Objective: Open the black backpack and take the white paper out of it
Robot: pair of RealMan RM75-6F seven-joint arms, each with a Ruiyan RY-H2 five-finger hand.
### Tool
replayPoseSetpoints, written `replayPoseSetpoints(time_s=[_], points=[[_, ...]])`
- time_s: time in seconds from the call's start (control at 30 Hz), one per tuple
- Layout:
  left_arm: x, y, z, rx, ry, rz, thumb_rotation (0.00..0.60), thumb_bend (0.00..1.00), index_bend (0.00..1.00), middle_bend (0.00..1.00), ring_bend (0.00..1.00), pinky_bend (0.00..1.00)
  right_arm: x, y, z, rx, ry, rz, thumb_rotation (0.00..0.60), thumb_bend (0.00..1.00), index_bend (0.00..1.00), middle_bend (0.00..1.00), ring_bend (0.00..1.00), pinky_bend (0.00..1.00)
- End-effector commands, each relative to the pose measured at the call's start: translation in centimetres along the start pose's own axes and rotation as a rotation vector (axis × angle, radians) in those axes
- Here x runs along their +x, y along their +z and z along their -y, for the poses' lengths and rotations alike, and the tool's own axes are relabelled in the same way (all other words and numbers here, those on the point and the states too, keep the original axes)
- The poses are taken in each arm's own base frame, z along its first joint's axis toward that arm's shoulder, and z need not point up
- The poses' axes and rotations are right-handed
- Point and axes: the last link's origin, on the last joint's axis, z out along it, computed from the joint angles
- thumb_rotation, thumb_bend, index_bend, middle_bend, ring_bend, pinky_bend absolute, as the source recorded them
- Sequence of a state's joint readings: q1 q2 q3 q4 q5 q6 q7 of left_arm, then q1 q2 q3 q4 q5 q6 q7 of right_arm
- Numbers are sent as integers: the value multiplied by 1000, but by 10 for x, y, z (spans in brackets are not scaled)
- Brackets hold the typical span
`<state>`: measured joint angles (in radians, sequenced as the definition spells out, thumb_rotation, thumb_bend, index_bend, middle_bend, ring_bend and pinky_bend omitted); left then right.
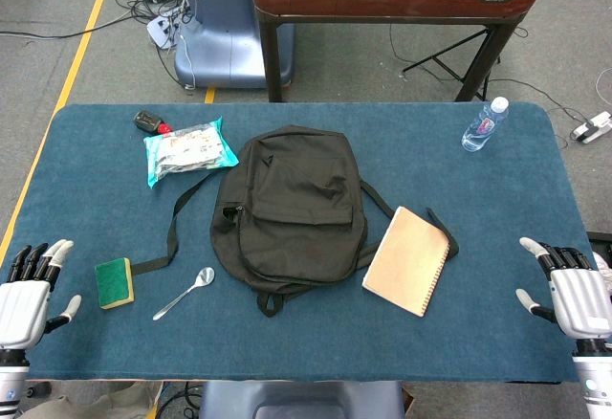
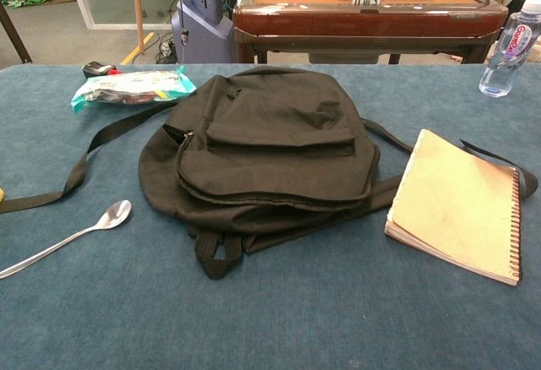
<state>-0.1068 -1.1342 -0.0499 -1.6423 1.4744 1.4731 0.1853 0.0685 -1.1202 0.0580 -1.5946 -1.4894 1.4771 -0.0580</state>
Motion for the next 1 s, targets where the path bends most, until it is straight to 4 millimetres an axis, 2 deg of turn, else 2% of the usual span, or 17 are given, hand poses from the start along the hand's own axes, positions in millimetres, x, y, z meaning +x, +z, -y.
replayPoseSetpoints(time_s=[0.03,1.0], points=[[0,0,0,0,0,0,600,321,86,105,75,7,0,0,0,0,0,0,600,170,194,269,251,220],[1,3,-3,-2,-9,-28,600,321,85,105,78,7,0,2,2,17,4,-3,600,170,195,269,251,220]])
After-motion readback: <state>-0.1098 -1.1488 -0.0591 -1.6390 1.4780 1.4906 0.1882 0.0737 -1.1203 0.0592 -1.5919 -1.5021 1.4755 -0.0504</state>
